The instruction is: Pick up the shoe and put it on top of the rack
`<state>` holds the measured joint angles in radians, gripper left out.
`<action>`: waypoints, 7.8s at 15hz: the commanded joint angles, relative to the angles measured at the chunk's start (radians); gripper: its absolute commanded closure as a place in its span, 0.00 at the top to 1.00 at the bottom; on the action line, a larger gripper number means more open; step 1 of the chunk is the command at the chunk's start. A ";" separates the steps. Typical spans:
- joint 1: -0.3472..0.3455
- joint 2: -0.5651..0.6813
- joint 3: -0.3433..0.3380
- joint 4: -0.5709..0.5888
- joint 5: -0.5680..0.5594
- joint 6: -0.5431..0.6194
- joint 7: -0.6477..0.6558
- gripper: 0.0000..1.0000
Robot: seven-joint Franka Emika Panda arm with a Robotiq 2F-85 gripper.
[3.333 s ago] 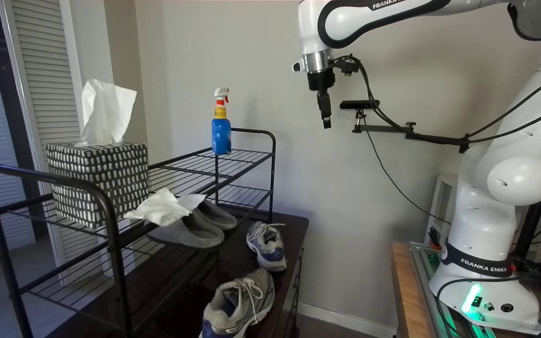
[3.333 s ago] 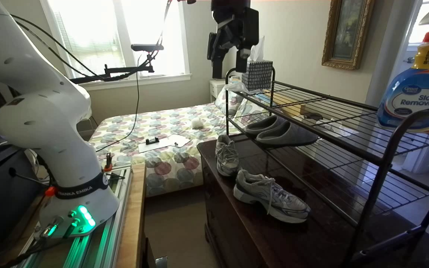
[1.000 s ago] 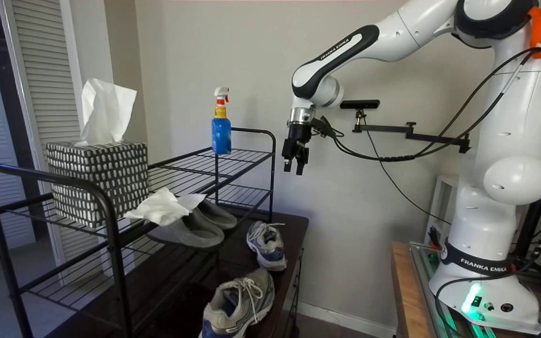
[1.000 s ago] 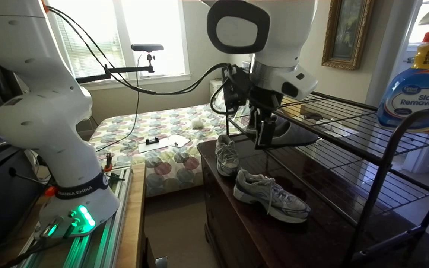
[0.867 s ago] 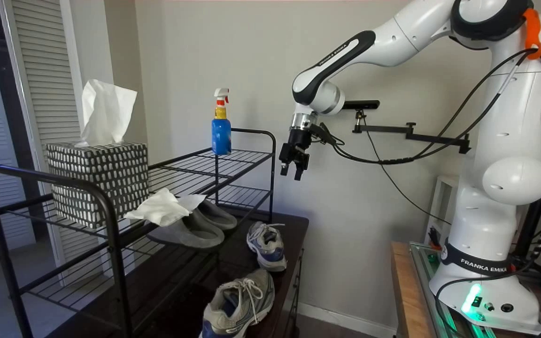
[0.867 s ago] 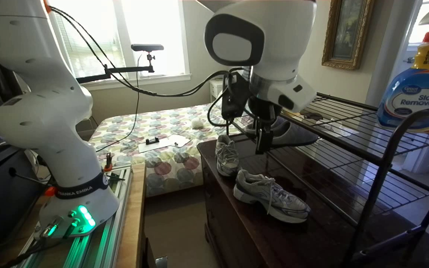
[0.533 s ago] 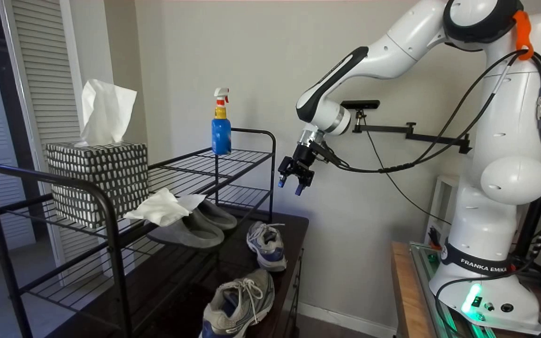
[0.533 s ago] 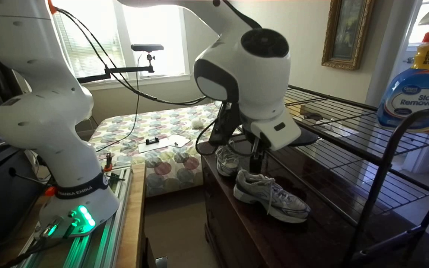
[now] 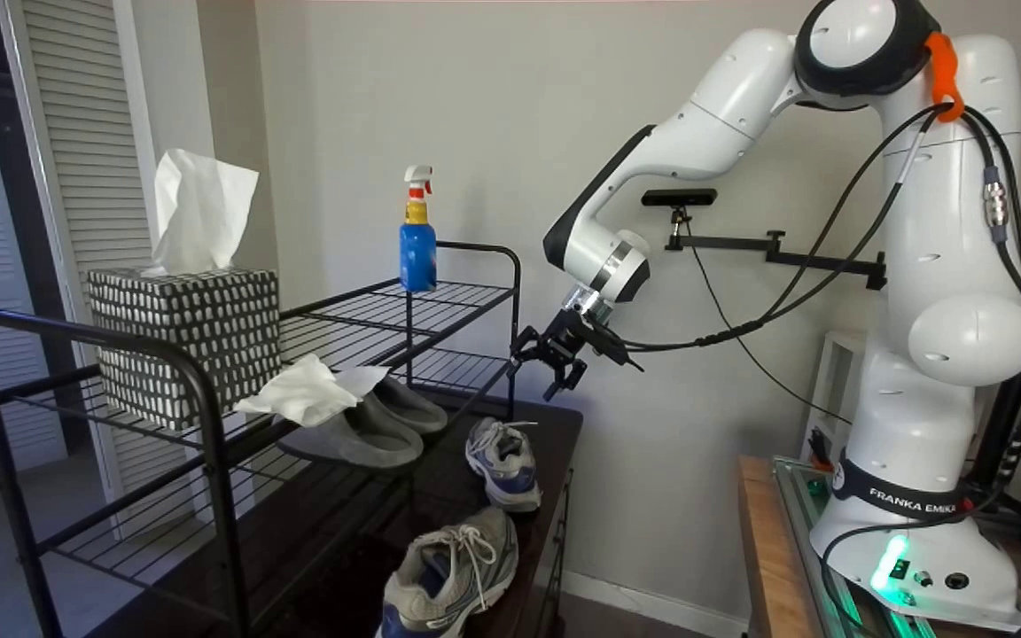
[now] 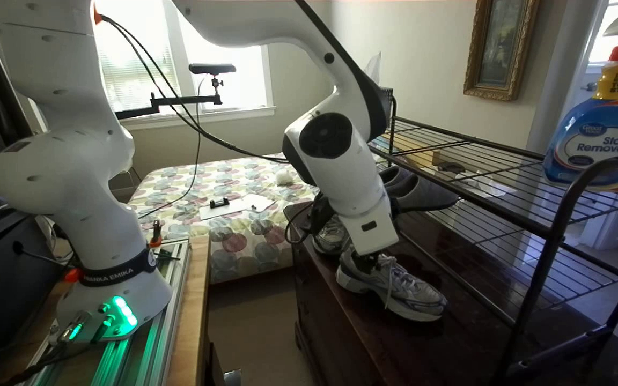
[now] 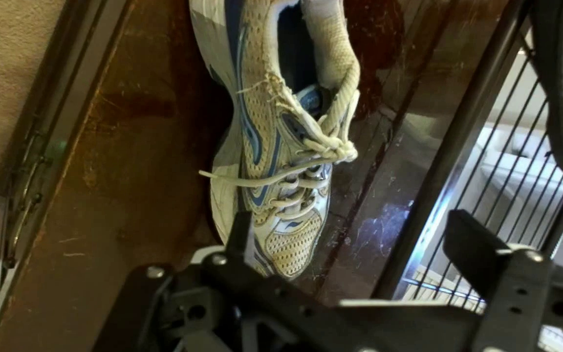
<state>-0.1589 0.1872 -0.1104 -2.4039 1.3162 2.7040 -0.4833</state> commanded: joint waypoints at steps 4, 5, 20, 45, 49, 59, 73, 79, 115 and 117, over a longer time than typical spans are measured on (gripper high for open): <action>0.021 0.102 -0.002 -0.022 -0.079 0.073 -0.005 1.00; 0.028 0.118 -0.003 -0.024 -0.114 0.072 0.008 1.00; 0.061 0.173 0.018 0.031 -0.185 -0.040 0.019 1.00; 0.020 0.286 0.060 0.139 -0.432 -0.128 0.254 0.25; 0.014 0.289 0.058 0.148 -0.429 -0.133 0.256 0.03; -0.015 0.139 -0.015 -0.010 -0.578 -0.157 0.281 0.04; -0.039 -0.352 -0.093 -0.320 -0.974 -0.150 0.591 0.04; -0.049 -0.475 -0.068 -0.200 -1.123 -0.406 0.677 0.04; 0.007 -0.646 0.093 0.086 -1.233 -0.773 0.780 0.04; 0.028 -0.578 0.084 0.189 -1.231 -0.861 0.726 0.04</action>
<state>-0.1602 -0.4983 -0.0171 -2.3817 0.1073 1.9635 0.3026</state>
